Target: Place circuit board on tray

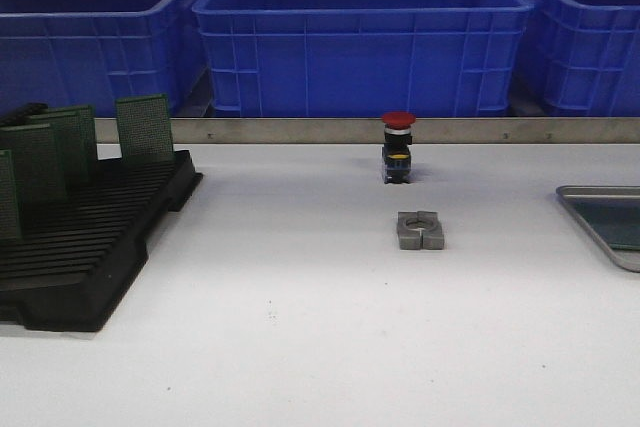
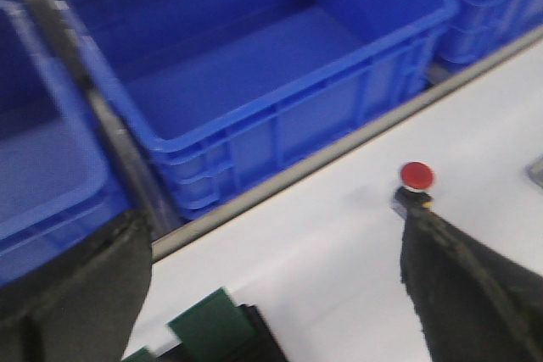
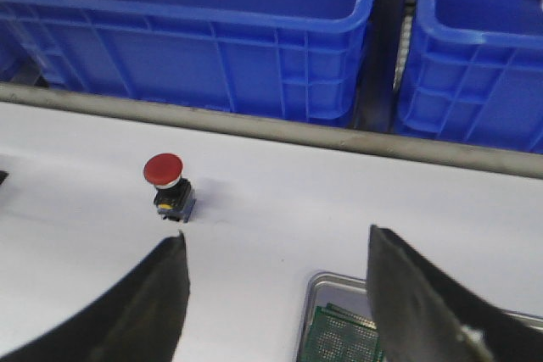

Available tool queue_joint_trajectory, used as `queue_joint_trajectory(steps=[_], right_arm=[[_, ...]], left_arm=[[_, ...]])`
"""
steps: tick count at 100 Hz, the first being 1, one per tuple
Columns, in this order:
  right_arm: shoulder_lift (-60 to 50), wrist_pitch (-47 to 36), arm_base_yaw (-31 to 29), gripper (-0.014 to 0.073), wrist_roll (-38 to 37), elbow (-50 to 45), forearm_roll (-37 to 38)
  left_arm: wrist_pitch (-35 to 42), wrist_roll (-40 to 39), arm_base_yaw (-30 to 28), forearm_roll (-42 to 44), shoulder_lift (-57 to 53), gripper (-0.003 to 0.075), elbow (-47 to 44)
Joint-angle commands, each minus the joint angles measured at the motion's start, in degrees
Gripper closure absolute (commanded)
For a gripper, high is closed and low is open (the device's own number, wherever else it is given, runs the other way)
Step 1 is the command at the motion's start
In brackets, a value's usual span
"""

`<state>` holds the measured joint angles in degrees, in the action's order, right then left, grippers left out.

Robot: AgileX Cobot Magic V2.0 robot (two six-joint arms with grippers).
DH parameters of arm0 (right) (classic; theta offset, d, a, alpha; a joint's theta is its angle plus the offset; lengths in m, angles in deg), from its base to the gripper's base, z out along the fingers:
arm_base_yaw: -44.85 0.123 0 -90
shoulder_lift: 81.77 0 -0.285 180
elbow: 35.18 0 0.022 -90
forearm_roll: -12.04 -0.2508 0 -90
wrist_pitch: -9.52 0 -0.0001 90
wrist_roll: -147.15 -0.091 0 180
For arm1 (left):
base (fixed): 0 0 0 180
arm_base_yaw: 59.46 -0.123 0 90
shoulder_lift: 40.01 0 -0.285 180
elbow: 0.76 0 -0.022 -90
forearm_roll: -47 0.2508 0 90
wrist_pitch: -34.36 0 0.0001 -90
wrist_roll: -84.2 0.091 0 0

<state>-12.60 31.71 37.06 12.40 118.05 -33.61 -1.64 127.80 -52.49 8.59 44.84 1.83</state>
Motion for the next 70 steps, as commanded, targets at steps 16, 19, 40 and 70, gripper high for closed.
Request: queue_joint_trajectory(steps=[16,19,40,70], right_arm=[[-14.42,-7.85,0.12,0.0118,2.39,-6.13,-1.38],[-16.03,-8.65,0.12,0.0118,2.39,-7.41,-1.38],[-29.28,-11.01,0.12,0.0118,2.51,-16.93,-1.38],[-43.15,-12.16,0.12,0.0118,2.41,-26.4,-4.08]], left_arm=[[18.06,-0.65,-1.54,-2.57,-21.95,0.0162,-19.48],[18.61,-0.65,-1.54,-2.85,-24.03,0.0163,-21.96],[20.24,-0.65,-1.54,-4.13,-37.15,0.0163,-34.35],[25.18,-0.65,-1.54,-5.88,-52.17,0.0164,-49.4]])
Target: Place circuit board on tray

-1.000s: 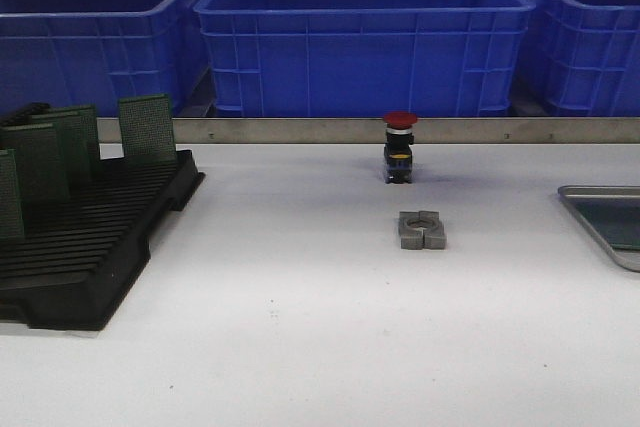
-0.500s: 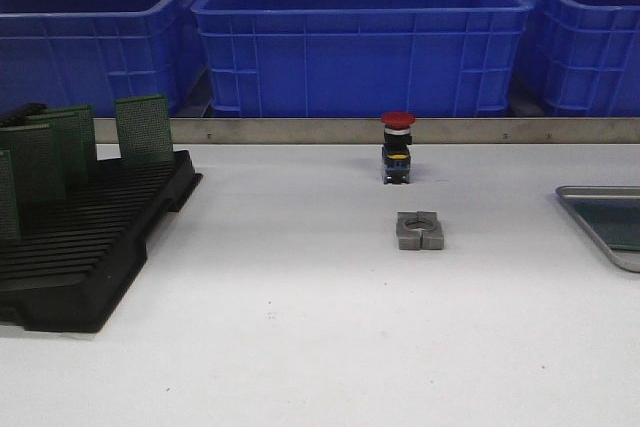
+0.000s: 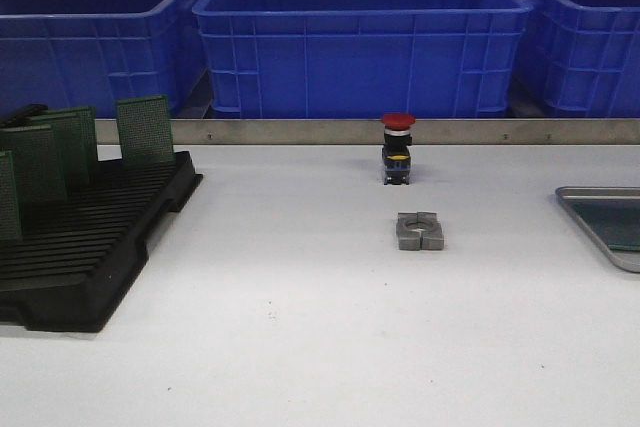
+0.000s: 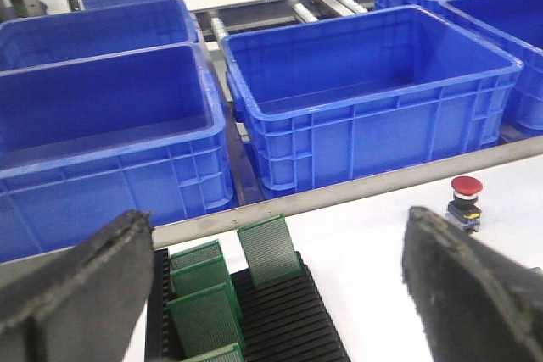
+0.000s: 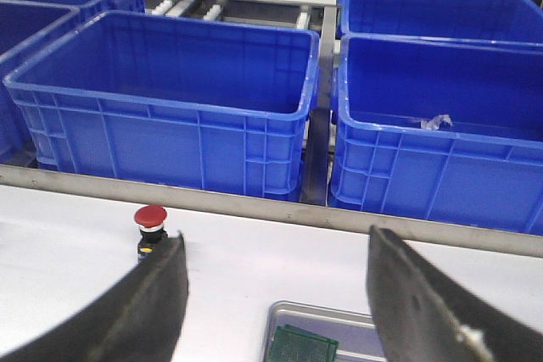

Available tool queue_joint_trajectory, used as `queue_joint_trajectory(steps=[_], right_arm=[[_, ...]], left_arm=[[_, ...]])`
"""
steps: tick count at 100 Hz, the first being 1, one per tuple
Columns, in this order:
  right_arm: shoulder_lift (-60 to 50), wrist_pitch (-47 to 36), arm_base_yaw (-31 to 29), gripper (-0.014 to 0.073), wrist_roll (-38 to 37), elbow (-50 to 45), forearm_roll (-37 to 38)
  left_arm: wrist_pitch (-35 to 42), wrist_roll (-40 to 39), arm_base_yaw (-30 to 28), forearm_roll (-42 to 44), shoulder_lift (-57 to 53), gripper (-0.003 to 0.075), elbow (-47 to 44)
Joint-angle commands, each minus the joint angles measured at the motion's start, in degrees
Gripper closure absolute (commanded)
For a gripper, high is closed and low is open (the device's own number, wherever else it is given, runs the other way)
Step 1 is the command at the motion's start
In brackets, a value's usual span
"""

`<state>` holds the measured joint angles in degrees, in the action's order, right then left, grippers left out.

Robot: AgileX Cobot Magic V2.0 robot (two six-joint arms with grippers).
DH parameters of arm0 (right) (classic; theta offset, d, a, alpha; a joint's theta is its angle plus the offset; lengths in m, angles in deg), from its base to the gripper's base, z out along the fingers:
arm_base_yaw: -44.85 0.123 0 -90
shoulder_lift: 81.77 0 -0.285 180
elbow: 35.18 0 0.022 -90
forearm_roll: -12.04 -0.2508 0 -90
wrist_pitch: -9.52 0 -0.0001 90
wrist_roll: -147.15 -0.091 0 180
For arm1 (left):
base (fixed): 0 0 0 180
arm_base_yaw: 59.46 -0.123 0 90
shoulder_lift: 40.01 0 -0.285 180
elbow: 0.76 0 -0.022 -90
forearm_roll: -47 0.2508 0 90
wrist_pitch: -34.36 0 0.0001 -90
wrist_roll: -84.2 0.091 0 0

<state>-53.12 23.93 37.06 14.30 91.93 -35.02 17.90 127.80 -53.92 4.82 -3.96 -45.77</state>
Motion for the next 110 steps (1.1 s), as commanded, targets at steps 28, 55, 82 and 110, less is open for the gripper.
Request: queue_joint_trajectory(steps=[28,55,82,110], right_arm=[[-6.34,-4.58,0.07,0.0118,0.51,-2.37,-3.4],[-6.34,-3.6,0.07,0.0118,0.51,-2.37,-3.4],[-6.34,-3.64,0.07,0.0244,0.51,-2.37,-3.4],[-6.34,-3.7,0.07,0.0671,0.51,-2.37,-3.4]], left_arm=[[7.99,-0.65,-0.1,-2.15,-11.91,0.0164,-7.84],[8.17,-0.65,-0.1,-2.15,-12.01,0.0164,-8.11],[8.17,-0.65,-0.1,-2.15,-12.01,0.0335,-8.11],[8.17,-0.65,-0.1,-2.15,-12.01,0.074,-8.11]])
